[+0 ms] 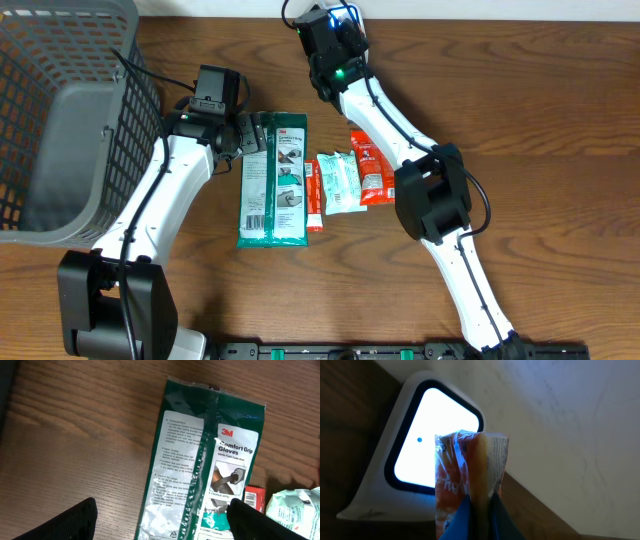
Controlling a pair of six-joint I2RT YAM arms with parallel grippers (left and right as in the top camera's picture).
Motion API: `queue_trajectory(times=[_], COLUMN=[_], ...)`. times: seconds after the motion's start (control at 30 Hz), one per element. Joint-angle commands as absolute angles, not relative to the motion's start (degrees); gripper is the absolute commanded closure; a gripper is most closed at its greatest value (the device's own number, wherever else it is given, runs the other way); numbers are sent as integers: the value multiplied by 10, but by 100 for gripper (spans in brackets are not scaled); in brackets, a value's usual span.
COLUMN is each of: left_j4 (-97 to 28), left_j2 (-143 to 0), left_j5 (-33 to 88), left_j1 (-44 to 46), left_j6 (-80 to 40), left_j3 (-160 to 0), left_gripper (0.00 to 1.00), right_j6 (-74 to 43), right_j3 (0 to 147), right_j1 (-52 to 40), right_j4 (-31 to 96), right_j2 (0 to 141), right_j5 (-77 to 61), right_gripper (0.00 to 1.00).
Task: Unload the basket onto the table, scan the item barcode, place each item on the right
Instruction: 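Hold the orange packet's barcode over the white scanner, then carry the orange packet right and lower it onto the table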
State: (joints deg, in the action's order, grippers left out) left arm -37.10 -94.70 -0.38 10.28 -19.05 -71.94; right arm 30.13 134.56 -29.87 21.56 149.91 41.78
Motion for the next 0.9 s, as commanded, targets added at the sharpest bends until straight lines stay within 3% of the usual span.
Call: queue_trajectory(times=[0.0,0.3,0.6,0.87], left_j4=[-372,-372,-372,-372], left_j2=[-943,-943,-943,-943], left_j5=[-11,-11,-11,-11], left_j1=[103,103,103,103], left_j6=[-185,-185,-185,-185], left_j3=[-726,-726,-726,-726], left_gripper=[16,16,16,16], right_j6=[288,219,23,-34], right_j3=[1352,1352,1352,1352], right_j1=[-289,-288,-272,-203], right_j4=[229,302,563,793], right_j2=[1438,1378,1262,1155], right_j5=[417,416,317,232], right_gripper=[99,99,99,99])
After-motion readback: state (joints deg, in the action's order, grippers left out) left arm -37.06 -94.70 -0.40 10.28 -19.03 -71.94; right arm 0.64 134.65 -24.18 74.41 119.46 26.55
